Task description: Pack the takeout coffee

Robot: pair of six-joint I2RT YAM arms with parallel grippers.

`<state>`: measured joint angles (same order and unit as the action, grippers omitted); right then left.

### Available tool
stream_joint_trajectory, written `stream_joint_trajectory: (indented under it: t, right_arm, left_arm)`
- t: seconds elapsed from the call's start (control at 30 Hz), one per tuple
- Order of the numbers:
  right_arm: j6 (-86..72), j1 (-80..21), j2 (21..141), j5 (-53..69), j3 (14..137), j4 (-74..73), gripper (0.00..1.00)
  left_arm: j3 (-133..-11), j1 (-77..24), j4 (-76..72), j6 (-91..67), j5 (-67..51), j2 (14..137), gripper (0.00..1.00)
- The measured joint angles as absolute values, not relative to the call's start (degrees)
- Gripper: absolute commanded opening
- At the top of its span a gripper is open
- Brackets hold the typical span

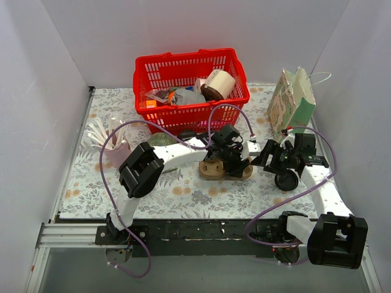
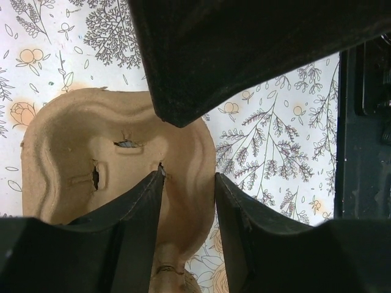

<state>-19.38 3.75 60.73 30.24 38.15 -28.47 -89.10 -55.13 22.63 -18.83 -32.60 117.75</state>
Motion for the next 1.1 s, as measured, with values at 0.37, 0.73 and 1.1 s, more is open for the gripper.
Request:
stream_joint_trajectory:
  t: [0.37,0.73,1.1]
  right_arm:
    - [-19.4,4.0,59.5,30.9,37.6,-28.2,0.82]
    - [-20.3,4.2,53.7,31.7,32.9,-24.9,0.82]
    - [-25.9,5.3,49.1,31.6,26.2,-20.5,0.8]
  left_arm:
    - [-89.4,-55.1,21.4,-21.7,-32.1,117.8,0.0]
    - [-88.4,-55.1,15.3,-43.5,-28.5,117.5,0.0]
    - [-75.0,-54.6,0.7,-65.6,-21.4,110.7,0.0]
